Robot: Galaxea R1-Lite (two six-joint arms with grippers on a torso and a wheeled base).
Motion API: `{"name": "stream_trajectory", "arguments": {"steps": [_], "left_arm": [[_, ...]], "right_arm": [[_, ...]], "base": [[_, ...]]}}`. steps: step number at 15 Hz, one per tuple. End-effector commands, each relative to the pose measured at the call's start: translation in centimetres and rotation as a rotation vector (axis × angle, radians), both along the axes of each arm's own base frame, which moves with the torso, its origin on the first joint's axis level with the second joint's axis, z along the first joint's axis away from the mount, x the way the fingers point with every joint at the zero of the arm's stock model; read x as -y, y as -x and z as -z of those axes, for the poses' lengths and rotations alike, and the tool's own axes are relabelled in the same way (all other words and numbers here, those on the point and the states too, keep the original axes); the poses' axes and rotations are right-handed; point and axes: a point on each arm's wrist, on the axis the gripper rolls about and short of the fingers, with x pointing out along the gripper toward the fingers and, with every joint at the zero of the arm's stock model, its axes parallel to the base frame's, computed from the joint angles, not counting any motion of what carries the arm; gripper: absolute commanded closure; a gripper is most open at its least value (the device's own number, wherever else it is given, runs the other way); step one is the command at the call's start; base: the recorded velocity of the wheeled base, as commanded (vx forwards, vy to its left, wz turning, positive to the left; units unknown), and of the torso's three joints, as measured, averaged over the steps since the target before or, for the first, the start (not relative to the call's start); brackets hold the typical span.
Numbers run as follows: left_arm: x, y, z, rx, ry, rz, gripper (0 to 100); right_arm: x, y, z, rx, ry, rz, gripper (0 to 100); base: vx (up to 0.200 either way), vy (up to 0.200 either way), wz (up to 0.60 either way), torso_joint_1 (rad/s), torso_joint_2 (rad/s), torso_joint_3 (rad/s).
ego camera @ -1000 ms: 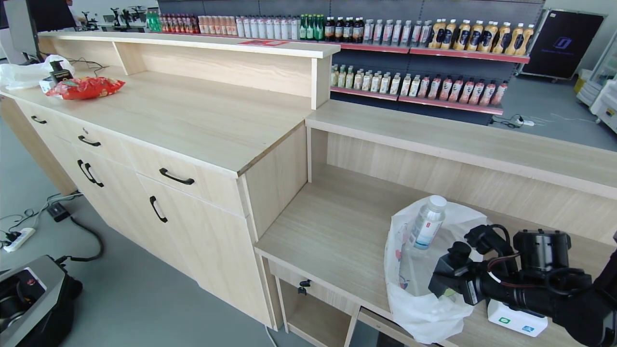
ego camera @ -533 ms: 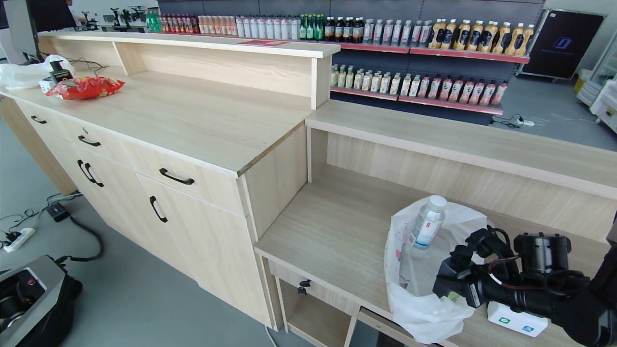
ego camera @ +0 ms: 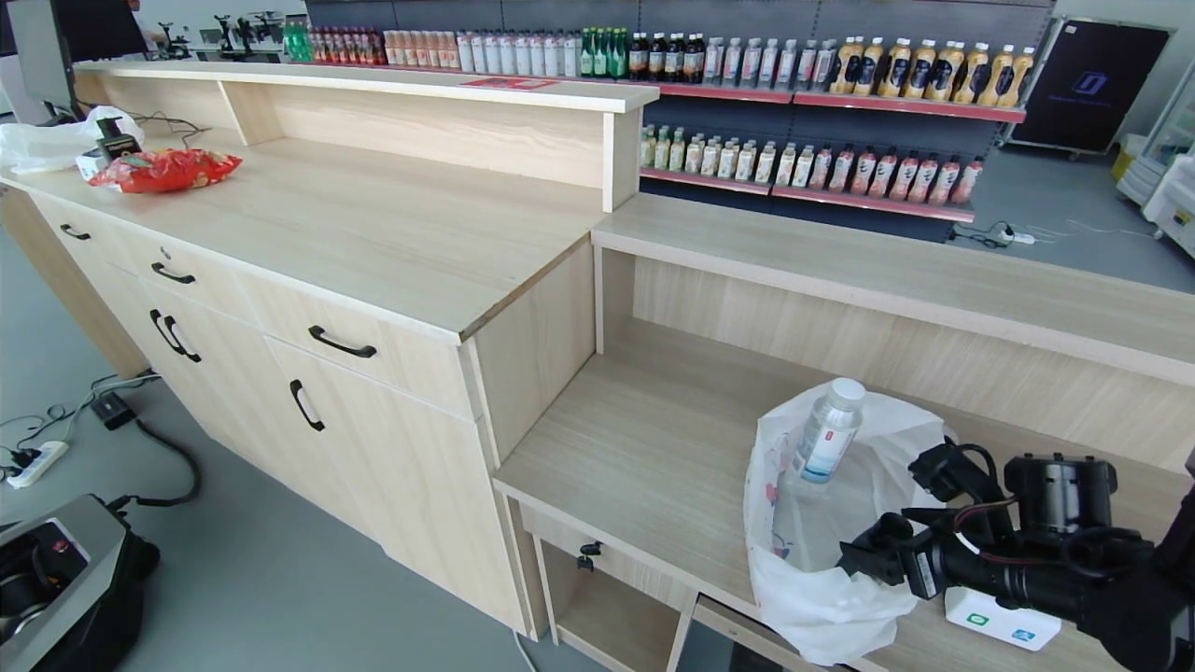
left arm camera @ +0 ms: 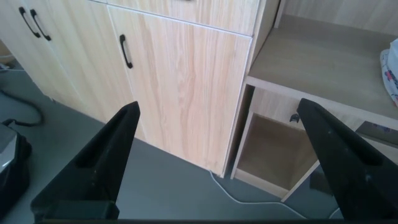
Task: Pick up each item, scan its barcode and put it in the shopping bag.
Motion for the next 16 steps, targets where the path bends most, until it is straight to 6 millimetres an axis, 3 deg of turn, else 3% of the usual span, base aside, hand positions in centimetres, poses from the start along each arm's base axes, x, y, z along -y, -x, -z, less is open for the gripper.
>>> {"name": "stream_trajectory", "arguments": {"steps": [1,6,9,13,16], "left_arm": [[0.0,0.0,0.0,-0.001,0.0,0.0,0],[0.0,0.0,0.0,-0.001,0.0,0.0,0],[0.0,0.0,0.0,-0.001,0.0,0.0,0],[0.0,0.0,0.0,-0.001,0.0,0.0,0],[0.0,0.0,0.0,-0.001,0.0,0.0,0]], "right_arm": [[0.1,0.0,-1.2,0.047,-0.003,0.003,0],[-0.1,0.9,-6.0,0.23,-0.003,-0.004,0],[0.4,4.2,-10.7,0.395,0.02,0.014,0],[3.1,7.1,-12.8,0.49,0.212,0.106,0],[3.4,7.8,-15.2,0.595,0.2,0.192,0]], "base": [[0.0,0.0,0.0,0.0,0.0,0.0],[0.0,0.0,0.0,0.0,0.0,0.0],[0.0,0.0,0.0,0.0,0.0,0.0],[0.0,0.0,0.0,0.0,0.0,0.0],[0.0,0.0,-0.6,-0.004,0.0,0.001]]}}
